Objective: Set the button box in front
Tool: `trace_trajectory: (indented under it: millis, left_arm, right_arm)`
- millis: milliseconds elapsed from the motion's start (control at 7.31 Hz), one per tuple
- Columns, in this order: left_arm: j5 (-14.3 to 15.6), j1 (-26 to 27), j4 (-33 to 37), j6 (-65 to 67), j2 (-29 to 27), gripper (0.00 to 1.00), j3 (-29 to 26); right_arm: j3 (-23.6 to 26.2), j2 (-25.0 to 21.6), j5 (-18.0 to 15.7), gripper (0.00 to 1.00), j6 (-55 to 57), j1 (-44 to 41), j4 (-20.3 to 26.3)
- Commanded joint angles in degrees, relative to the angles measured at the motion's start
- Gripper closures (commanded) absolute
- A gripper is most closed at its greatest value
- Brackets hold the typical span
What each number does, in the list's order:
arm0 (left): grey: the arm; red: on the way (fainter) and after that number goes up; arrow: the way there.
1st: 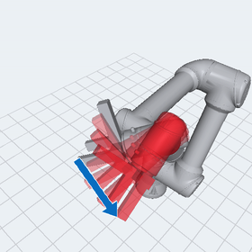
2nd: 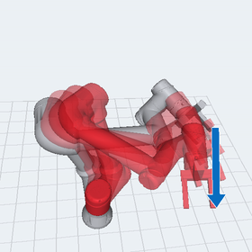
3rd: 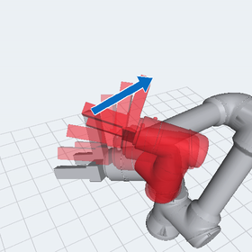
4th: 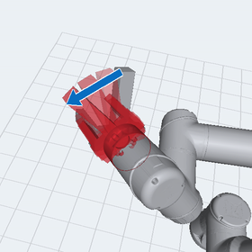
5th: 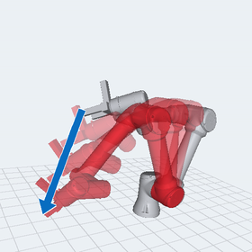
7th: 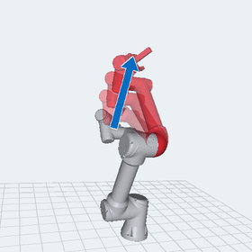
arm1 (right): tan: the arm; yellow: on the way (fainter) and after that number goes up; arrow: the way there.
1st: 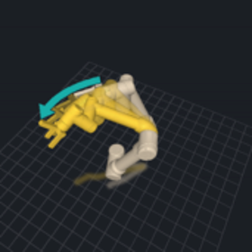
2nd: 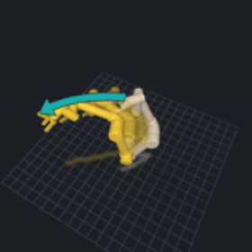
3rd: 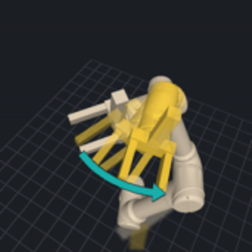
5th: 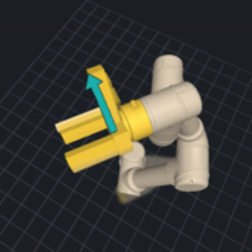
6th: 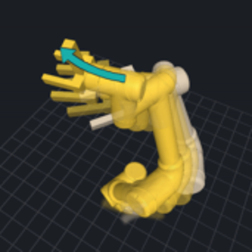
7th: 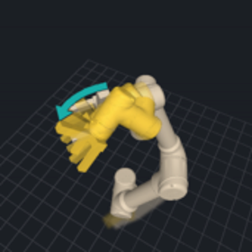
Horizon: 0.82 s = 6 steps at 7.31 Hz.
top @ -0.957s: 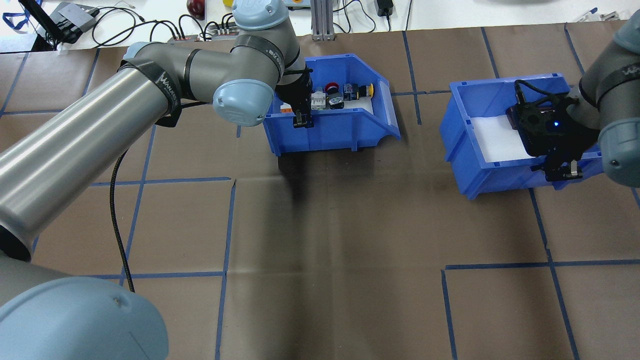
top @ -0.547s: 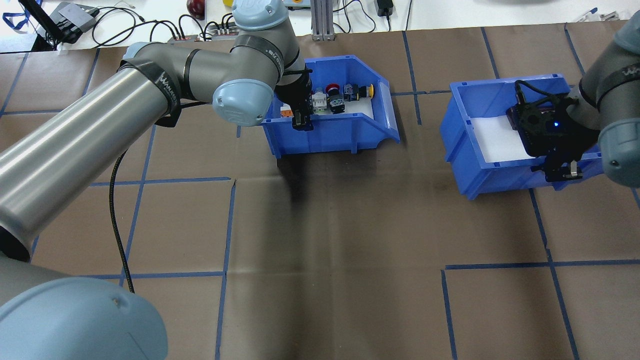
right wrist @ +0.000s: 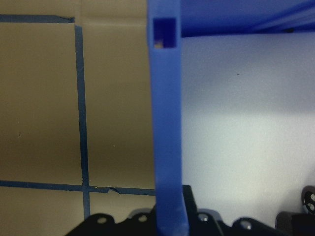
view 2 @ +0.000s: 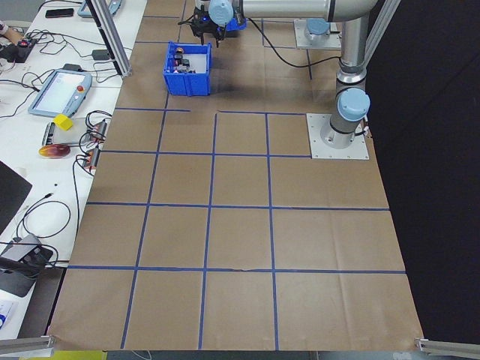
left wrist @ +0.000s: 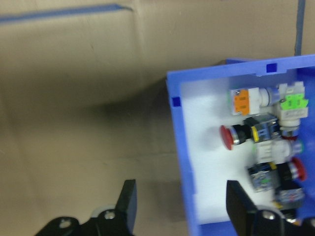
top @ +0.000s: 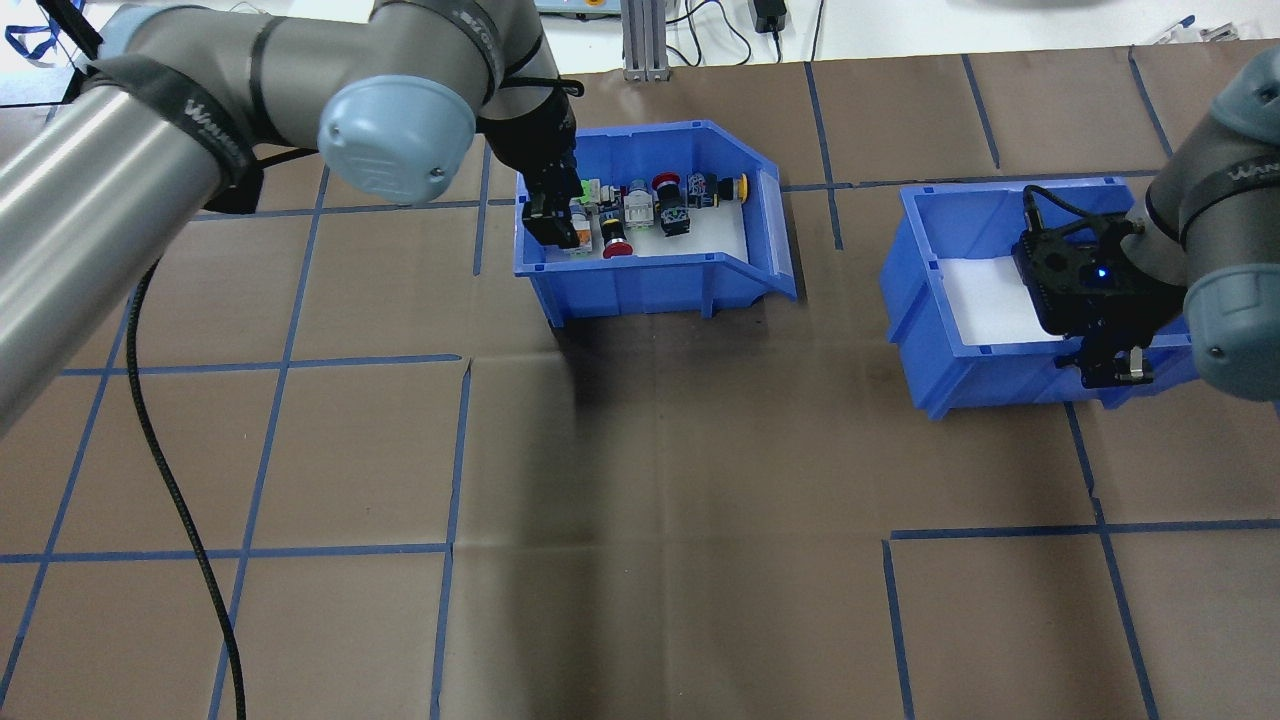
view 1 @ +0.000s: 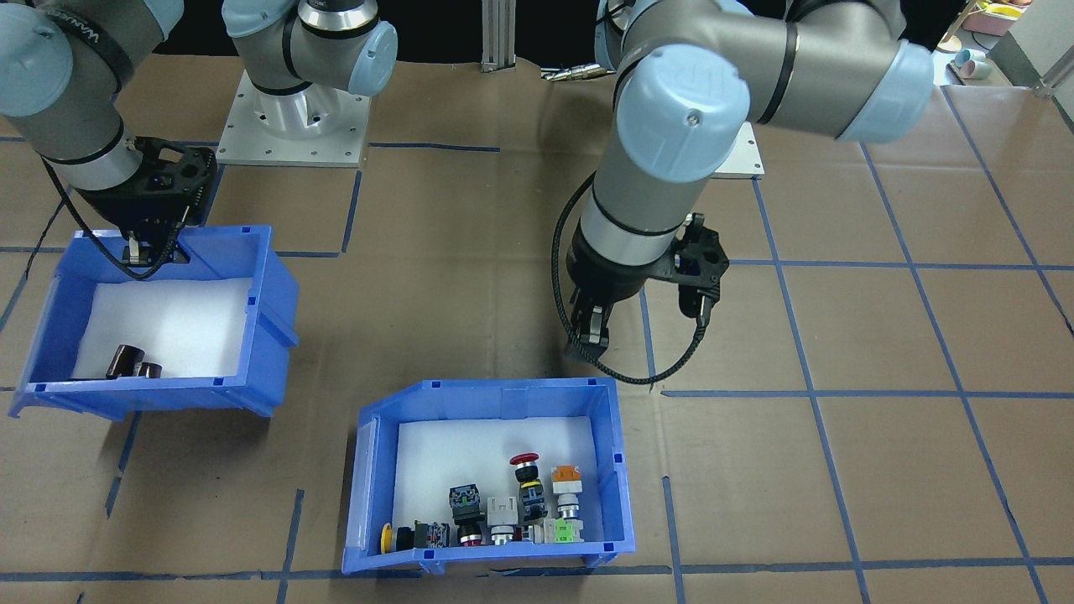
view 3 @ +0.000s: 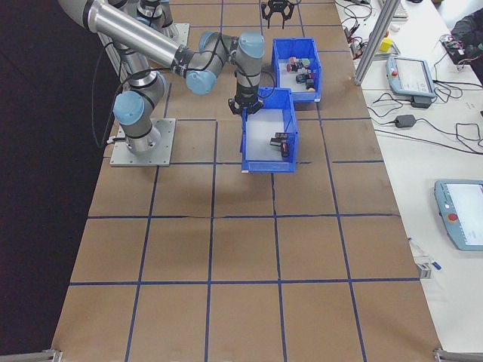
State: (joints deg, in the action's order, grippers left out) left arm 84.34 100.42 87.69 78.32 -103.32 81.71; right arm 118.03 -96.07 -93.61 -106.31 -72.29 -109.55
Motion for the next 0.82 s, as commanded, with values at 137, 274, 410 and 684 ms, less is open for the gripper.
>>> trace_trajectory:
  millis: [137, 274, 410, 684]
  left_arm:
    - [6.2, -2.6, 7.8, -28.2, 8.5, 0.01, 1.4]
    - [6.6, -3.7, 9.5, -43.4, 11.1, 0.01, 1.7]
    - [6.7, -6.0, 10.1, -58.7, 12.8, 0.01, 1.7]
    - [6.5, -9.6, 13.8, -72.6, 16.2, 0.01, 2.2]
  right_arm:
    - [9.7, -11.3, 0.7, 0.91, 5.4, -1.3, 0.1]
    - [10.2, -13.0, 0.8, 0.91, 5.9, -3.5, 0.2]
    - [10.2, -13.2, 0.7, 0.91, 9.1, -8.0, 0.2]
    - [10.2, -12.7, 0.6, 0.91, 19.9, -18.9, 0.0]
